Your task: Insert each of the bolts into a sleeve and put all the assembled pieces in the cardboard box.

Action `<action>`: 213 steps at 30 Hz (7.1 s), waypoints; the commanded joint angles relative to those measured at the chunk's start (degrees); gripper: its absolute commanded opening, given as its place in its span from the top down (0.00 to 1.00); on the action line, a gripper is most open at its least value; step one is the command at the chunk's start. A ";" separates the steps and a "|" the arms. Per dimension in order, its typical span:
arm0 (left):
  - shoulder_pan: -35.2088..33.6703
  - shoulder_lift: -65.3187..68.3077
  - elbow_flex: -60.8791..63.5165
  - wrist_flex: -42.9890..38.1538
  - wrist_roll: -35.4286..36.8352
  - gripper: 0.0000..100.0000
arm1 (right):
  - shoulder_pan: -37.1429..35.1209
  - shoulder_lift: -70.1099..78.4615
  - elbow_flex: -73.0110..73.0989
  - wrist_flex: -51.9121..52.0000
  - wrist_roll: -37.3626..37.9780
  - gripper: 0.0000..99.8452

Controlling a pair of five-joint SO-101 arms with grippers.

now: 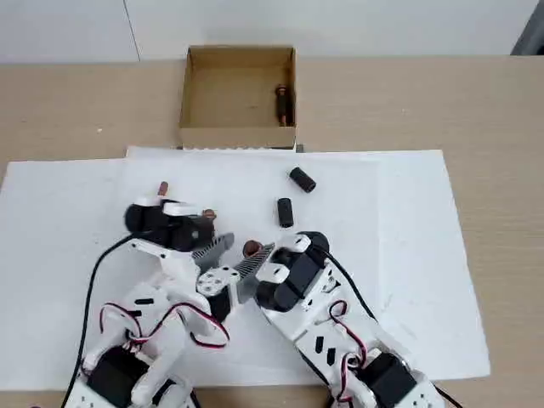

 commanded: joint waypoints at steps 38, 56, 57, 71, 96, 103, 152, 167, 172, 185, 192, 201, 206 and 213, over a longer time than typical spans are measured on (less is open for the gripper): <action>-23.56 -0.79 17.19 -1.05 -21.36 0.99 | 25.54 3.38 -6.15 3.21 3.52 1.00; -24.00 -0.79 20.18 -0.70 -21.36 0.99 | 28.44 58.07 -41.49 -14.81 12.66 1.00; -24.00 -0.79 20.18 -0.70 -21.36 0.99 | 28.44 59.91 -42.64 -15.25 13.45 1.00; -24.00 -0.79 20.18 -0.70 -21.19 0.99 | 28.35 80.75 -48.00 -32.57 28.84 1.00; -23.91 -0.79 20.18 -0.70 -21.10 0.99 | 24.13 137.89 -110.33 -26.33 29.01 0.99; -23.91 -0.79 20.18 -0.70 -21.10 0.99 | 24.04 140.97 -112.62 -26.24 29.01 0.85; -24.00 -0.79 20.18 -0.70 -21.10 0.99 | 24.13 121.63 -112.88 37.49 24.35 0.97; -24.00 -0.79 20.18 -0.70 -21.10 0.99 | 24.57 131.47 -112.88 32.22 24.79 0.86; -24.00 -0.79 20.18 -0.70 -21.10 0.99 | 26.42 134.20 -112.88 29.58 24.79 0.86; -24.00 -0.79 20.18 -0.70 -21.10 0.99 | 28.26 139.03 -112.88 28.70 24.79 0.86; -24.00 -0.79 20.18 -0.70 -21.10 0.99 | 28.09 141.49 -112.88 28.62 24.79 0.89; -24.00 -0.79 20.18 -0.70 -21.10 0.99 | 27.82 142.37 -112.88 27.65 24.79 1.00; -24.00 -0.79 20.18 -0.70 -21.10 0.99 | 27.21 140.70 -112.97 29.67 24.62 1.00; -24.00 -0.79 20.18 -0.70 -21.10 0.99 | 25.54 130.68 -112.97 35.65 24.35 1.00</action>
